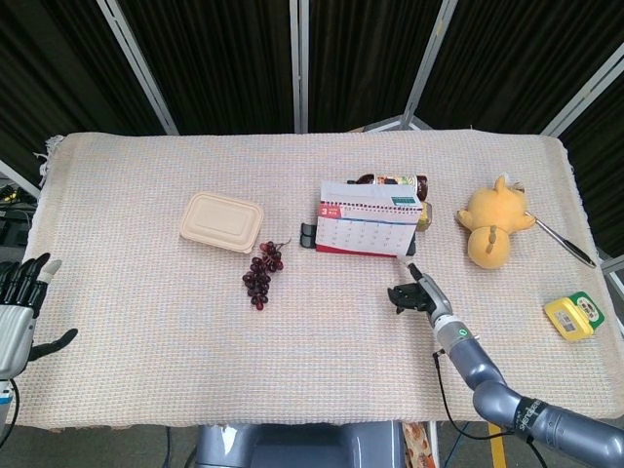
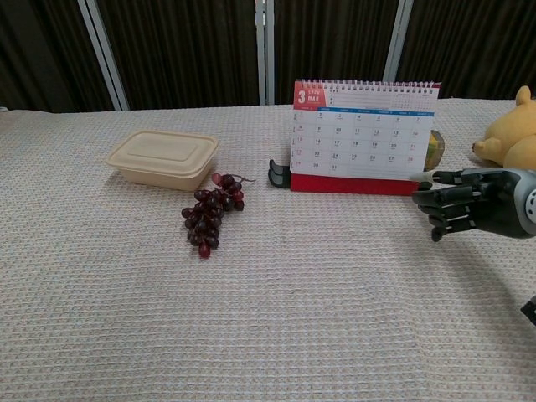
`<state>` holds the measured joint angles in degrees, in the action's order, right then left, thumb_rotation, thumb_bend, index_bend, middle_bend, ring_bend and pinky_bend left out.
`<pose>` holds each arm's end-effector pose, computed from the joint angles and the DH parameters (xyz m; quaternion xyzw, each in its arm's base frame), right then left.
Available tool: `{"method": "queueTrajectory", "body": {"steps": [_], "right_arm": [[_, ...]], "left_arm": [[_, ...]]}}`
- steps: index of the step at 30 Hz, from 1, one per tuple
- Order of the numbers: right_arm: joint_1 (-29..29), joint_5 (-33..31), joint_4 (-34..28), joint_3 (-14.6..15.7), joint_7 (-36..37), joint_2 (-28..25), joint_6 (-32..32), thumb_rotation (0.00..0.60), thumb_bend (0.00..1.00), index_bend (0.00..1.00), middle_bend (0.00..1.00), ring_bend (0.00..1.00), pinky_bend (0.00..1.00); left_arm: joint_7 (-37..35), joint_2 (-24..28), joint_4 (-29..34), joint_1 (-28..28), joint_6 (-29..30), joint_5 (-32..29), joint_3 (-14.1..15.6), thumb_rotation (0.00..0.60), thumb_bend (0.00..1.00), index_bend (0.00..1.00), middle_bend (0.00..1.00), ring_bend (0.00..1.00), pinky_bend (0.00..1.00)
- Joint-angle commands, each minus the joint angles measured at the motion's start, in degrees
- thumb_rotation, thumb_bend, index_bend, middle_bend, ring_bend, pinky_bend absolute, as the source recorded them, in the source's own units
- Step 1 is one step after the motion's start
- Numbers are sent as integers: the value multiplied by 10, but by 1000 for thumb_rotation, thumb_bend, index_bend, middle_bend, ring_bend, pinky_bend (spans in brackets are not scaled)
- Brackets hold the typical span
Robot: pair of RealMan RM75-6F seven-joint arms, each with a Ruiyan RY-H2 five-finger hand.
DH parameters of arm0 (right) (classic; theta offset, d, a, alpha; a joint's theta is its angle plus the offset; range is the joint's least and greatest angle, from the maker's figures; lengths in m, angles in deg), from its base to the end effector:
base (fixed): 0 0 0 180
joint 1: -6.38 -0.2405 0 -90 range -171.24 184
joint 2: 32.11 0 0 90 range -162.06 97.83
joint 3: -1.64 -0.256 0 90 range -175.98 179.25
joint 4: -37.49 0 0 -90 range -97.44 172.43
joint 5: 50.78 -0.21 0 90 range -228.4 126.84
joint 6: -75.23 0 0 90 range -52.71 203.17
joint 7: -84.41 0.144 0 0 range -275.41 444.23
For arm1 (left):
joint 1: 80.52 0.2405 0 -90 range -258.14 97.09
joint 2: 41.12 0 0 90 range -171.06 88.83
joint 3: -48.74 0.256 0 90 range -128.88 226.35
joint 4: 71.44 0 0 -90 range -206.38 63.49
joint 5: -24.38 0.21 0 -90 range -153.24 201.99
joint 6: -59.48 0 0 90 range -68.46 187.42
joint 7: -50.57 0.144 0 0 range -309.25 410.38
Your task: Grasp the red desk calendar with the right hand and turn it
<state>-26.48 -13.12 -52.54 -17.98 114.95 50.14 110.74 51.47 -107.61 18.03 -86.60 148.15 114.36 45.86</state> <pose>-0.2153 -0.3272 -0.0045 0.2872 -0.8411 0.4056 0.2134 -0.3006 0.1874 0.1547 -0.6095 -0.3405 -0.4194 0.5802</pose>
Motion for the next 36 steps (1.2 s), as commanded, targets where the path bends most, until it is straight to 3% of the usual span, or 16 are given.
{"method": "queueTrajectory", "body": {"steps": [1,17,36], "right_arm": [[-7,-9,8,-2,-6,5,-1,600,432,16,789,754,615],[-49,-51,61,-14,-34,46,-12,600,432,16,789,754,614],[-88,-56,6,-62,-88,50,65,600,443,109,799,764,613]], "left_arm": [[0,0,0,0,0,0,0,600,121,0,0,0,0],[-7,4,5,0,4,7,2,600,121,0,0,0,0],[-31,11,2,-2,-2,2,2,600,121,0,0,0,0]]}}
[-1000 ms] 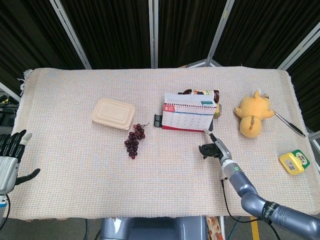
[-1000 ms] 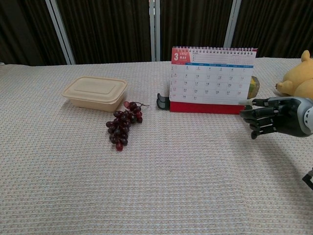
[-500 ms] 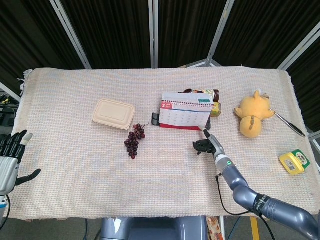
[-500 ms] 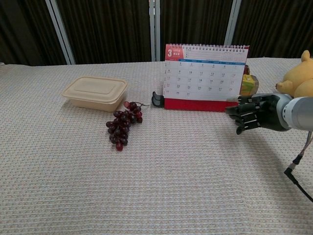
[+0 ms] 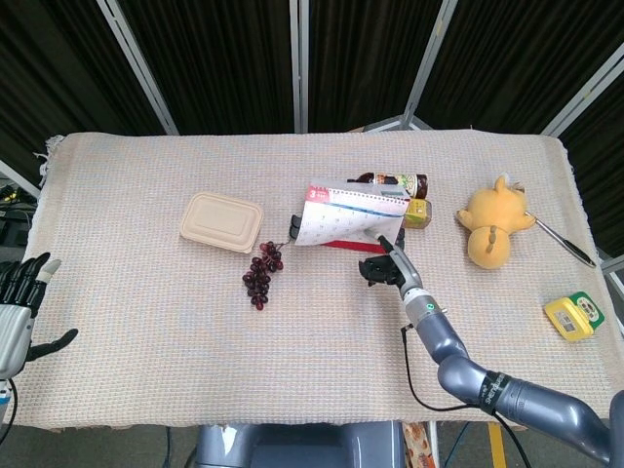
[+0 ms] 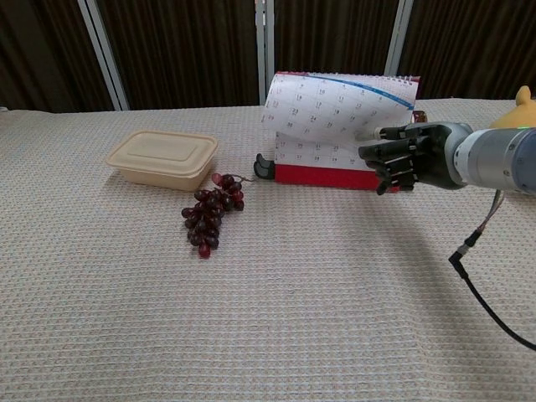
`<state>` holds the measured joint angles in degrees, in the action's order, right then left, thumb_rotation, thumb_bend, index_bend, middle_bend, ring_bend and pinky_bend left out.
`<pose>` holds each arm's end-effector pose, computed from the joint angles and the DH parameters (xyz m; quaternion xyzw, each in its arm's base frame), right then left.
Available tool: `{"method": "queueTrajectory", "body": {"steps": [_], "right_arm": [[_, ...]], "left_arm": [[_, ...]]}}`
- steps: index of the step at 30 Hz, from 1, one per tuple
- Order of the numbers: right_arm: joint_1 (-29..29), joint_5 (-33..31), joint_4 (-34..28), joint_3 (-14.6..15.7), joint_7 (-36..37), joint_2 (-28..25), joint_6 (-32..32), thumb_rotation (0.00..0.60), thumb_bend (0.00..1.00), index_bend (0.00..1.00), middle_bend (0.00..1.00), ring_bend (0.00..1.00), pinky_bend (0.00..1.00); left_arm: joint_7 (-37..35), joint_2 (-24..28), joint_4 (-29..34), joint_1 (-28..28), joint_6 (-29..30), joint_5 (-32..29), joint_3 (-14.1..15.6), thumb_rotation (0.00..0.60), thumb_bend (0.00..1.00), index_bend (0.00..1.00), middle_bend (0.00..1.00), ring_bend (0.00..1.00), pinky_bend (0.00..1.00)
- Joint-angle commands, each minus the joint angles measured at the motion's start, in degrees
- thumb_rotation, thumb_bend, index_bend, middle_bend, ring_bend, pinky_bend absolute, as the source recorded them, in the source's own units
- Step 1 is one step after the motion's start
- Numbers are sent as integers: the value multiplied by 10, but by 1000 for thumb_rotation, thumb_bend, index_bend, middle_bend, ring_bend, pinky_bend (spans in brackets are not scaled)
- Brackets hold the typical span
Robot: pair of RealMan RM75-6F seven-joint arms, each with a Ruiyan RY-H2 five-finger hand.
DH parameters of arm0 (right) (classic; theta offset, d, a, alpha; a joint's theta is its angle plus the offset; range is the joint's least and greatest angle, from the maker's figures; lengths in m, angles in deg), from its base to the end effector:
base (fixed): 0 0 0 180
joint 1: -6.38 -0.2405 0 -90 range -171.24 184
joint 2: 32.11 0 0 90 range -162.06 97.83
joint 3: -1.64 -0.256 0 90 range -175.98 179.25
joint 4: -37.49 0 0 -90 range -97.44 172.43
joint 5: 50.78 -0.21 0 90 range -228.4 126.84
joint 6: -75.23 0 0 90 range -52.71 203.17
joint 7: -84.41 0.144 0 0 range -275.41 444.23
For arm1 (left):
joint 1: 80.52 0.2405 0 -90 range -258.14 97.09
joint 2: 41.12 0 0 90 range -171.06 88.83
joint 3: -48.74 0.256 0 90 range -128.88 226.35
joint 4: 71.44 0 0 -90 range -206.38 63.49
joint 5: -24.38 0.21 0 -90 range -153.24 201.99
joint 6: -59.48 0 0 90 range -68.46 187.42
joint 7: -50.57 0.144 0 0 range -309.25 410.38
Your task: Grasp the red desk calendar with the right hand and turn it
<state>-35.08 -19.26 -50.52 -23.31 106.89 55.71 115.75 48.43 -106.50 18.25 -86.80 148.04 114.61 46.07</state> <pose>-0.1495 -0.3694 -0.0124 0.3178 -0.8074 0.4540 0.2026 -0.3006 0.1878 0.1595 -0.6063 -0.3514 -0.4303 0.5690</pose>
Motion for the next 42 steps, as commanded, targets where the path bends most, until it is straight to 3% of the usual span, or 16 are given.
{"method": "queueTrajectory", "body": {"steps": [1,5,11,17,24,30,37,42], "right_arm": [[-1,8,-21,-10,-11,-8,22,600,443,113,798,763,613],[5,30,-52,-20,-23,-21,58,600,449,141,778,746,585],[24,68,-110,-42,-27,-51,112,600,438,251,541,576,468],[41,112,-165,-65,-55,-99,169,600,434,280,443,433,336],[18,133,-112,-53,-67,-107,121,600,376,185,266,156,79],[-13,167,-22,-28,-82,-82,85,600,306,118,177,15,0],[-33,179,35,-9,-84,-74,41,600,219,12,118,0,0],[-35,189,46,-6,-79,-75,36,600,192,0,89,0,0]], "left_arm": [[-2,0,-1,0,-1,0,0,600,122,0,0,0,0],[-3,0,-2,-1,-2,-1,0,600,121,0,0,0,0],[-3,0,-2,0,-1,-3,0,600,122,0,0,0,0],[3,0,3,1,3,1,0,600,121,0,0,0,0],[11,-3,4,-2,-1,2,1,600,121,0,0,0,0],[13,-5,1,-4,-7,-4,-1,600,121,0,0,0,0],[13,-9,-6,-8,-18,-13,-2,600,121,0,0,0,0],[14,-10,-8,-10,-21,-14,-2,600,121,0,0,0,0]]}}
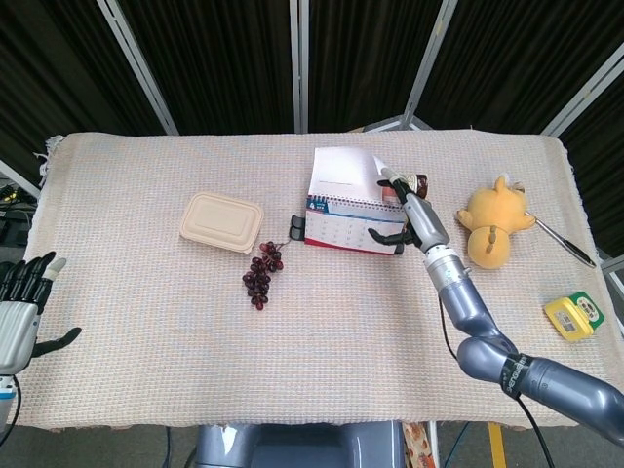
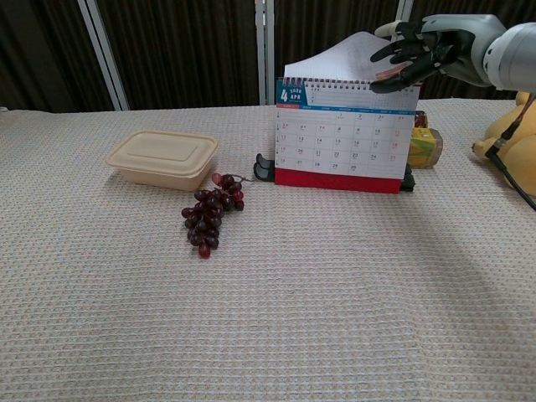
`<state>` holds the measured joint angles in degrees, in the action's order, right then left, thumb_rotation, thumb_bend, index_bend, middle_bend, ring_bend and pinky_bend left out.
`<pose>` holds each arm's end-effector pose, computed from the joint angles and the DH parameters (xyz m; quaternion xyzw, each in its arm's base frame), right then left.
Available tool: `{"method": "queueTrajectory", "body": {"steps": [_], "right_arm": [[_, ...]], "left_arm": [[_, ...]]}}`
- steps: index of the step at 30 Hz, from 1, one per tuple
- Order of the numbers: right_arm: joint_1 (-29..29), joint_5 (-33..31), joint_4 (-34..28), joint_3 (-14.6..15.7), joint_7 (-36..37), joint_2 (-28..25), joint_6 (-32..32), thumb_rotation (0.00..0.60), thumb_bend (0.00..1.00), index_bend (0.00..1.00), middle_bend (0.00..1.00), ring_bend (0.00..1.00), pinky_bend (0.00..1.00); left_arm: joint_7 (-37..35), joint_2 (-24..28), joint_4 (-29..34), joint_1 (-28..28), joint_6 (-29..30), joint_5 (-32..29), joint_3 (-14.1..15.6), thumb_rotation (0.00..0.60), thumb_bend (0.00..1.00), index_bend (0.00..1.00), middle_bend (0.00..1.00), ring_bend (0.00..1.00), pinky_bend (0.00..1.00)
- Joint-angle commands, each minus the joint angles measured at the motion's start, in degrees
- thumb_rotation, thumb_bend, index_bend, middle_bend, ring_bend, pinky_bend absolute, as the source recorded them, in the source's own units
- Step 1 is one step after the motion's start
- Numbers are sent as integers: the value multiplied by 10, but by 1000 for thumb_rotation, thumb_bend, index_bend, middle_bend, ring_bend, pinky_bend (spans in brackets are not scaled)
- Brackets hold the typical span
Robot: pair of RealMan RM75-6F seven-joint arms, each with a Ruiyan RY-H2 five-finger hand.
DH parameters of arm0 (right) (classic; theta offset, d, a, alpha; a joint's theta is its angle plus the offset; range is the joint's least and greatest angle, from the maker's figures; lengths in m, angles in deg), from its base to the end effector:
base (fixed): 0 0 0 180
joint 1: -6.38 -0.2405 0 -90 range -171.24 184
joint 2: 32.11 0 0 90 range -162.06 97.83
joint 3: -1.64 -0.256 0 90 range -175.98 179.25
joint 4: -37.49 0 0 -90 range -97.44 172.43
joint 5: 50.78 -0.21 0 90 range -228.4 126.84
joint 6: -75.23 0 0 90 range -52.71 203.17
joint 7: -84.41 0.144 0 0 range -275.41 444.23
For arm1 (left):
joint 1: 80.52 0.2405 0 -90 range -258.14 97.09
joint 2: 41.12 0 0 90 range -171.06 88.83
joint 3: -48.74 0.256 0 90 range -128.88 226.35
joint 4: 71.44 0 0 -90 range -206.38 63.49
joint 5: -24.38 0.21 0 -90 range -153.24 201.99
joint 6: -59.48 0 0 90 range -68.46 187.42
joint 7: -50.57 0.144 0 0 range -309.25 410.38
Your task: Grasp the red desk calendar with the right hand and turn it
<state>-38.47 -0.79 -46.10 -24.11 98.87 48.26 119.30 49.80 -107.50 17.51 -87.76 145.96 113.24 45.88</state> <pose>-0.1347 -0.4179 0.0625 0.5082 -0.6153 0.5128 0.3165 -0.3035 0.1942 0.1522 -0.6121 -0.3554 -0.4155 0.5714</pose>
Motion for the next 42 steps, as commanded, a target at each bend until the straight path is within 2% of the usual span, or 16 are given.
{"method": "queueTrajectory", "body": {"steps": [1,7,12,20,25,29,35,36,38,41,42], "right_arm": [[-1,8,1,1,2,-2,2,600,187,0,80,0,0],[-2,36,-7,0,-21,-8,40,600,175,0,0,0,0],[-8,42,-16,1,-61,-15,69,600,169,0,0,0,0],[-21,21,-53,-14,-96,-37,84,600,167,0,0,0,0],[-4,40,-103,3,-120,-67,103,600,164,0,0,0,0],[38,107,-149,39,-128,-99,145,600,173,0,0,0,0],[96,197,-170,99,-154,-123,215,600,174,0,0,0,0],[117,220,-174,123,-164,-131,233,600,174,0,0,0,0],[183,268,-173,200,-196,-148,279,600,174,0,0,0,0],[236,319,-139,247,-209,-137,338,600,174,0,0,0,0],[243,326,-132,252,-209,-133,347,600,174,0,0,0,0]], "left_arm": [[1,-1,0,0,0,0,0,600,121,0,0,0,0],[2,0,3,0,5,6,1,600,121,0,0,0,0],[1,1,5,1,7,7,2,600,121,0,0,0,0],[-5,3,4,1,8,5,0,600,121,0,0,0,0],[-10,4,1,1,6,4,1,600,121,0,0,0,0],[-13,5,-2,1,3,2,2,600,120,0,0,0,0],[-12,5,-2,2,4,3,4,600,120,0,0,0,0],[-10,5,-2,2,4,5,5,600,120,0,0,0,0],[-4,4,0,3,4,10,9,600,120,0,0,0,0],[2,2,0,4,7,12,11,600,120,0,0,0,0],[3,2,0,5,7,13,11,600,120,0,0,0,0]]}}
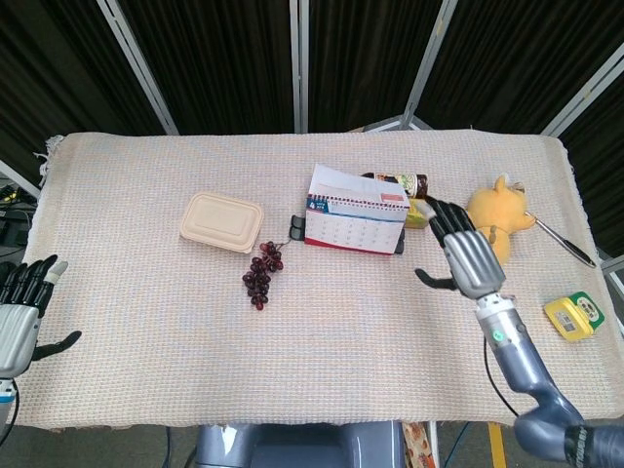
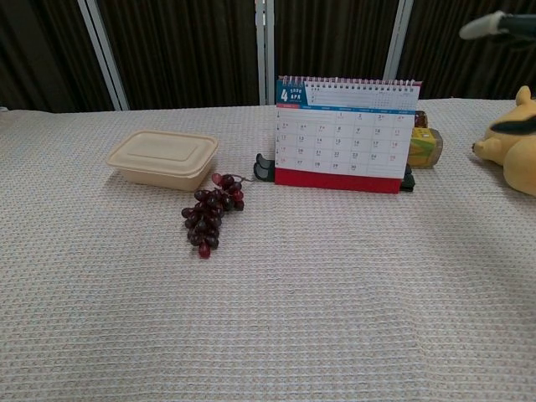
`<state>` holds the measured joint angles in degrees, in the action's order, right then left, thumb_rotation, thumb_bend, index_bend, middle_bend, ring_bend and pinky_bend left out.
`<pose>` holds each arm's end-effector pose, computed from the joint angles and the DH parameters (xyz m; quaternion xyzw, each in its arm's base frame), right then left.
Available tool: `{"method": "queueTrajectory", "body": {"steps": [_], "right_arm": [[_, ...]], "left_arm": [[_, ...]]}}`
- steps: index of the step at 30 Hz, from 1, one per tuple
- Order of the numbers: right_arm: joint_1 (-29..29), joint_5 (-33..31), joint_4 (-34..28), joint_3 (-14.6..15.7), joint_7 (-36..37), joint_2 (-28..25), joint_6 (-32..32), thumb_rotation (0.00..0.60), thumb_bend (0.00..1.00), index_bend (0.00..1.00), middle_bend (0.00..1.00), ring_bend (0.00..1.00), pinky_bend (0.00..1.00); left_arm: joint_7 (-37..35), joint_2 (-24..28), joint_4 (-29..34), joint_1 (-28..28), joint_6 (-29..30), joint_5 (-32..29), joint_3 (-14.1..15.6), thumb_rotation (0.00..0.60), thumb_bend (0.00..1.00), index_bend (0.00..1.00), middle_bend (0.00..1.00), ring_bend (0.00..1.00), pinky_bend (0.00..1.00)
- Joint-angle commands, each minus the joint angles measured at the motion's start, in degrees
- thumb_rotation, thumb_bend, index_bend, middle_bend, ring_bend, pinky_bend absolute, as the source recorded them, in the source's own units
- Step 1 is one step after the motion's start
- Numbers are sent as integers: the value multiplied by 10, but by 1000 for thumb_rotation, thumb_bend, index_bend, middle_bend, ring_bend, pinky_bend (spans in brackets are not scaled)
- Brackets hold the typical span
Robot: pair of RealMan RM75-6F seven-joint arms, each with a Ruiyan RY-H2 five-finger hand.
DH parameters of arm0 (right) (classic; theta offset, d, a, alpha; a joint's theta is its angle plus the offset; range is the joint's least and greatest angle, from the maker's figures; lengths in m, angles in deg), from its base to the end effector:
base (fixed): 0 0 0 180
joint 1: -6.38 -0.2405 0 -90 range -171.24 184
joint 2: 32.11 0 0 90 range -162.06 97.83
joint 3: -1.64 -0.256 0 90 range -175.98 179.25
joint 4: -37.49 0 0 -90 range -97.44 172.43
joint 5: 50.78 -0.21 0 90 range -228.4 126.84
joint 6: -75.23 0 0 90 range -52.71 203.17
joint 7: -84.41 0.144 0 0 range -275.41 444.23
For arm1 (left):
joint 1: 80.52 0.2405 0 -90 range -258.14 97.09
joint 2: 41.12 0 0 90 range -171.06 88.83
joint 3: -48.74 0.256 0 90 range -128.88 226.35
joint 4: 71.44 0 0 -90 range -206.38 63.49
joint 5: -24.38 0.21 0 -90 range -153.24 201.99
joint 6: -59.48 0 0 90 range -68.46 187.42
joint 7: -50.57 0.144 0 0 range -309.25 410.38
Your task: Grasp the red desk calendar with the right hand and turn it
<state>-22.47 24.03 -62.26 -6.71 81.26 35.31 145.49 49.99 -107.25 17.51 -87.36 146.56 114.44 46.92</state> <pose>-0.1996 -0.3010 0.1146 0.6466 -0.3955 0.4601 0.4623 -0.3034 0.1881 0.1512 -0.6200 -0.3526 -0.4122 0.5668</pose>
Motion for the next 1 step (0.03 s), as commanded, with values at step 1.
{"method": "queueTrajectory", "body": {"steps": [1], "right_arm": [[96,90,44,87,-32,3,101,600,174,0,0,0,0]], "left_arm": [[1,-1,0,1,2,1,1,600,120,0,0,0,0]]}}
